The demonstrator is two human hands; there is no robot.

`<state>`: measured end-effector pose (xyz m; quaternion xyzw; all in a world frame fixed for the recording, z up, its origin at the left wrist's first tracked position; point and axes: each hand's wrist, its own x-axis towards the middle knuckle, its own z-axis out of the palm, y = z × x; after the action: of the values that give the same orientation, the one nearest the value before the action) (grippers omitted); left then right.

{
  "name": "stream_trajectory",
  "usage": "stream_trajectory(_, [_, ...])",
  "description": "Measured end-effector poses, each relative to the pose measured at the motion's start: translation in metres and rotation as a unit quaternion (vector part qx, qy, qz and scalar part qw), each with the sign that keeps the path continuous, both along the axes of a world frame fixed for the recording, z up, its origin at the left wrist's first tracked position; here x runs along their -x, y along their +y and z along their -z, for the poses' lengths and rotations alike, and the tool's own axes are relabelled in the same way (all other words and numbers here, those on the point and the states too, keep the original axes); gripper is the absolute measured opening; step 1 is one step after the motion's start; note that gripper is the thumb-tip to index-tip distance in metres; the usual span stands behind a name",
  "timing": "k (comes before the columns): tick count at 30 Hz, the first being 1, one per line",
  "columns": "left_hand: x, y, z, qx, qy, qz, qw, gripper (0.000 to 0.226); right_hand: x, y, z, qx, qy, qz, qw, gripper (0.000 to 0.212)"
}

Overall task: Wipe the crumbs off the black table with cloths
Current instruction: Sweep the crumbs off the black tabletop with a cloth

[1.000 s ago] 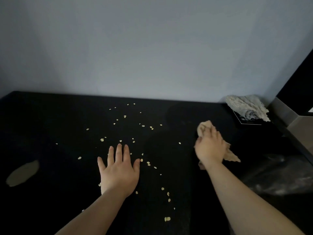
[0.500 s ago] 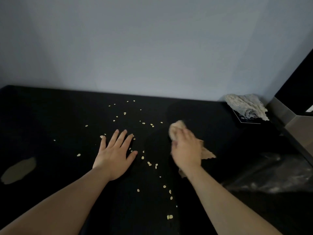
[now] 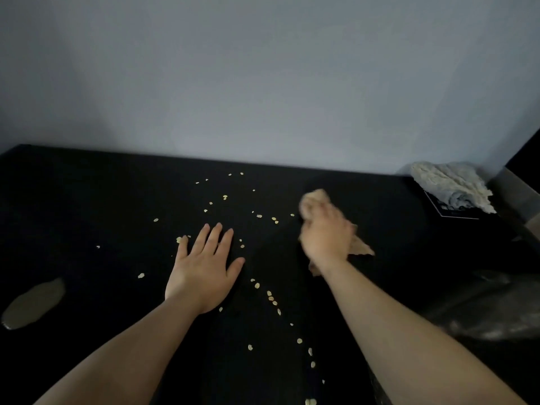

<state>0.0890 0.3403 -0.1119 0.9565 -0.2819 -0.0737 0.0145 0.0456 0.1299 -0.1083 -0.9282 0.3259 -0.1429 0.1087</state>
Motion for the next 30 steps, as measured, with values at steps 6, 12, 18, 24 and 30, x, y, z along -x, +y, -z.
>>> stream_trajectory(6, [0.001,0.0,0.0,0.003,-0.005,-0.003,1.0,0.062,0.016,-0.004,0.001,0.019,-0.041,-0.319,0.947,0.039])
stream_trajectory(12, [-0.001,0.0,0.0,0.012,-0.007,-0.006,1.0,0.061,-0.015,-0.053,-0.004,-0.079,0.033,0.113,0.99,0.053])
stream_trajectory(18, [0.002,0.0,-0.001,0.018,-0.02,-0.026,0.999,0.067,-0.01,0.007,-0.002,-0.02,0.029,-0.361,0.932,0.045])
stream_trajectory(24, [0.002,-0.001,-0.004,-0.009,-0.02,-0.027,0.999,0.068,-0.036,-0.082,0.0,-0.078,0.015,0.141,0.987,0.051])
stream_trajectory(30, [0.001,0.0,0.0,-0.008,-0.021,-0.026,0.999,0.084,-0.077,-0.006,-0.005,-0.018,0.027,-0.116,0.993,0.046])
